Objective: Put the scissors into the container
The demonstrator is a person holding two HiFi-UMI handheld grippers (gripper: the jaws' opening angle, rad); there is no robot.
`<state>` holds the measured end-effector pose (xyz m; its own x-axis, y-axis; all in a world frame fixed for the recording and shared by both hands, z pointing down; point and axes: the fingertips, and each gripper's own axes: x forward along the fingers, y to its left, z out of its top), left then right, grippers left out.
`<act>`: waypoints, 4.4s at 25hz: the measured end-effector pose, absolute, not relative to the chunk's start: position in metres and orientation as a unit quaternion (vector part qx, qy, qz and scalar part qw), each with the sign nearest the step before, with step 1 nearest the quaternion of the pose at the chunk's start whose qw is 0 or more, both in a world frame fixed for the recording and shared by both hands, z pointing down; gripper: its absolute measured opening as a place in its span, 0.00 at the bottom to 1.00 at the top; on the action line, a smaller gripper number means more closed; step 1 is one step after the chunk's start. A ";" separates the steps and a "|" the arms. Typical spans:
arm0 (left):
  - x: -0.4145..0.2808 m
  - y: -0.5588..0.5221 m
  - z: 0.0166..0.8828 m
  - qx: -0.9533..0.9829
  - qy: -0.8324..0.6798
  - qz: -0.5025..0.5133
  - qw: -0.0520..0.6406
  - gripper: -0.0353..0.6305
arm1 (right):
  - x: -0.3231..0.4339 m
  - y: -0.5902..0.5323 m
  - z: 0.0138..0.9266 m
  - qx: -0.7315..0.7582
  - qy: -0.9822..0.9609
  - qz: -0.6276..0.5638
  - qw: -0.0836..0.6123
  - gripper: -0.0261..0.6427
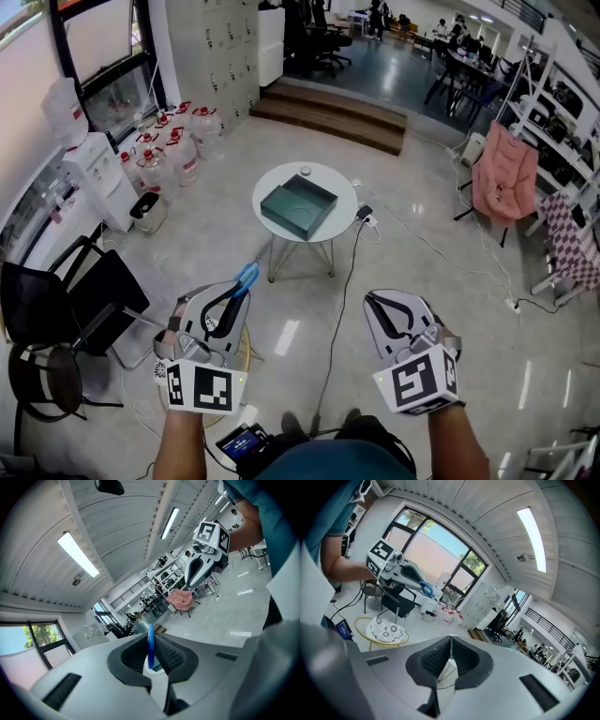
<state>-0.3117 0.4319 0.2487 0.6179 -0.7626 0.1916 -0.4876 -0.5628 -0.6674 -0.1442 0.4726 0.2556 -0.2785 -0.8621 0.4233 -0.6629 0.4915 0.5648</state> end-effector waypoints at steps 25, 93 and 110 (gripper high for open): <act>-0.158 0.286 0.267 -0.801 0.450 -0.308 0.247 0.14 | 0.020 0.274 0.284 0.396 -0.852 -0.136 0.314 0.10; -0.107 -0.175 0.298 -0.856 0.346 -0.291 0.251 0.14 | 0.112 -0.108 0.310 0.515 -0.777 -0.053 0.357 0.10; -0.150 -0.241 0.310 -0.857 0.364 -0.277 0.238 0.14 | 0.060 -0.188 0.319 0.488 -0.787 -0.067 0.372 0.10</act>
